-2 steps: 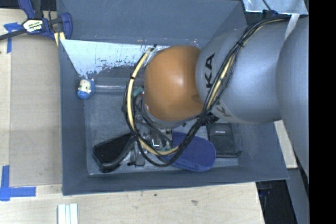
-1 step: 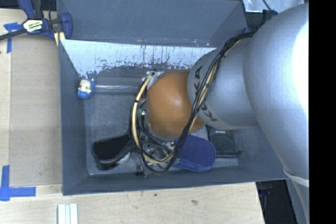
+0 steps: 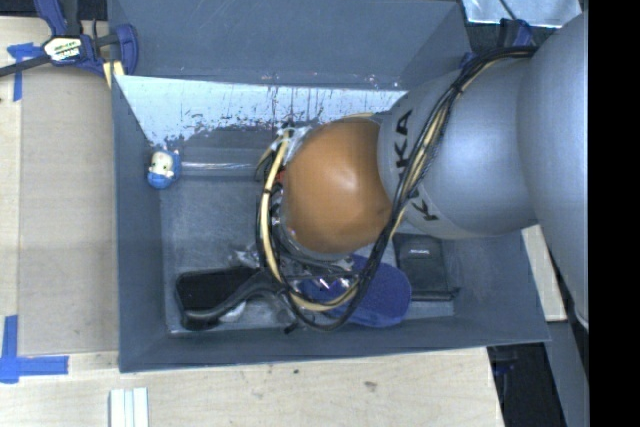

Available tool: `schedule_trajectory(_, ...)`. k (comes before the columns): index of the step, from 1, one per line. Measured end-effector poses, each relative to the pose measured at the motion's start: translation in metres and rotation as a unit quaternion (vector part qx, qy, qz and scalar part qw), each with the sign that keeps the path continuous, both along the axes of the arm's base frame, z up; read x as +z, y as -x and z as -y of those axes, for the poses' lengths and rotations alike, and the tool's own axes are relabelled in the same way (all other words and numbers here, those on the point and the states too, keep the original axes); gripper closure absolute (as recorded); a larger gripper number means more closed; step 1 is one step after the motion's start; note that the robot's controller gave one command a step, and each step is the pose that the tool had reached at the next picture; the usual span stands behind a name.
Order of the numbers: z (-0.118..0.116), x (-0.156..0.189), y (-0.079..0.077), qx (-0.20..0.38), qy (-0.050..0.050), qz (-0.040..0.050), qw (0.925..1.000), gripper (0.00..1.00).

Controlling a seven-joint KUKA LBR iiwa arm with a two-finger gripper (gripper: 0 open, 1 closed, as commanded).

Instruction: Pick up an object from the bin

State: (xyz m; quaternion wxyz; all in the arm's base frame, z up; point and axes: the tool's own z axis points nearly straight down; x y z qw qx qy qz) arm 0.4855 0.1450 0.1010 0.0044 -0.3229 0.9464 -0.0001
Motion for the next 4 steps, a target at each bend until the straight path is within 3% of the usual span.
schedule_trajectory(1,-0.074,0.0,-0.007,0.122,0.002,0.0005,0.9925,0.0)
schedule_trajectory(2,-0.093,-0.028,-0.03,0.362,0.007,-0.0042,0.932,0.0)
schedule_trajectory(3,-0.097,-0.028,-0.036,0.52,0.006,-0.0018,0.8541,0.0)
schedule_trajectory(4,-0.097,-0.027,-0.037,0.519,0.006,-0.0021,0.8549,1.0)
